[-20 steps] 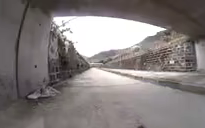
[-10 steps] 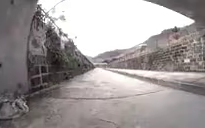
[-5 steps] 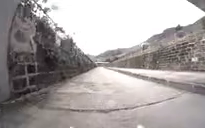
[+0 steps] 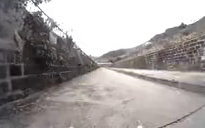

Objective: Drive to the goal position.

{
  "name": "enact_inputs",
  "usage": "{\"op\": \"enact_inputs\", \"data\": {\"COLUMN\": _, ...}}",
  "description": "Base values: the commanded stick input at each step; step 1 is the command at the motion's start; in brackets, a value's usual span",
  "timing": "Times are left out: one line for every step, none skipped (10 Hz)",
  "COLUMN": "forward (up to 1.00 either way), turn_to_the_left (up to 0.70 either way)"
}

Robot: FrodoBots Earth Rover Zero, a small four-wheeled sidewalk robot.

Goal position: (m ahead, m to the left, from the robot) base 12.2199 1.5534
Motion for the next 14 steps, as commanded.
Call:
{"op": "enact_inputs", "data": {"forward": 1.0, "turn_to_the_left": 0.0}}
{"op": "enact_inputs", "data": {"forward": 1.0, "turn_to_the_left": 0.0}}
{"op": "enact_inputs", "data": {"forward": 1.0, "turn_to_the_left": 0.0}}
{"op": "enact_inputs", "data": {"forward": 1.0, "turn_to_the_left": 0.0}}
{"op": "enact_inputs", "data": {"forward": 1.0, "turn_to_the_left": 0.0}}
{"op": "enact_inputs", "data": {"forward": 1.0, "turn_to_the_left": 0.0}}
{"op": "enact_inputs", "data": {"forward": 1.0, "turn_to_the_left": 0.0}}
{"op": "enact_inputs", "data": {"forward": 1.0, "turn_to_the_left": 0.0}}
{"op": "enact_inputs", "data": {"forward": 1.0, "turn_to_the_left": 0.0}}
{"op": "enact_inputs", "data": {"forward": 1.0, "turn_to_the_left": 0.0}}
{"op": "enact_inputs", "data": {"forward": 1.0, "turn_to_the_left": -0.09}}
{"op": "enact_inputs", "data": {"forward": 1.0, "turn_to_the_left": -0.25}}
{"op": "enact_inputs", "data": {"forward": 1.0, "turn_to_the_left": -0.4}}
{"op": "enact_inputs", "data": {"forward": 1.0, "turn_to_the_left": -0.4}}
